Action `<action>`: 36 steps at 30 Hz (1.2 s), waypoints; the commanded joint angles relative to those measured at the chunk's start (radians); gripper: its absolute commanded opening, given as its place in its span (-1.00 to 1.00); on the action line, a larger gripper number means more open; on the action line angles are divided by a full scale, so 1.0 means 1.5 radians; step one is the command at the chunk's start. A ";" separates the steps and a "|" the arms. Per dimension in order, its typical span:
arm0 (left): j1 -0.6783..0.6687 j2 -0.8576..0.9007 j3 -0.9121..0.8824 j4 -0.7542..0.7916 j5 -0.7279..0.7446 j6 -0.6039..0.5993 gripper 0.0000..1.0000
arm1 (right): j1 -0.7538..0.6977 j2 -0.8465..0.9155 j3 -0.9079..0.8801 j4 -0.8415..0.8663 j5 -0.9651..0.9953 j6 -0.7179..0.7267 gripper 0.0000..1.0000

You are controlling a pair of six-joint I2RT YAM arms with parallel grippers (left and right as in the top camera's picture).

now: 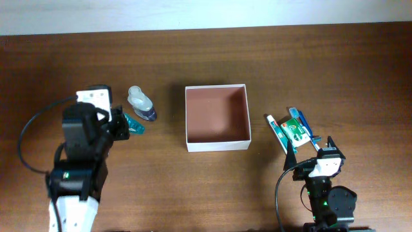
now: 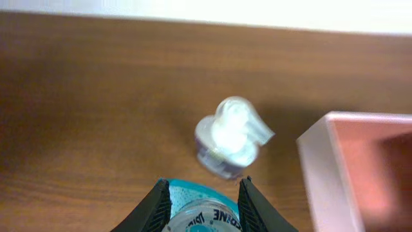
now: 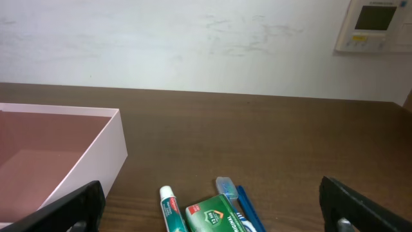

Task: Pack container
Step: 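Lift the mouthwash bottle with the left gripper and carry it over the box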

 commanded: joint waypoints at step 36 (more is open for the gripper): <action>-0.267 0.250 0.006 0.496 0.249 0.194 -0.82 | 0.004 -0.006 -0.003 -0.003 -0.008 0.000 0.97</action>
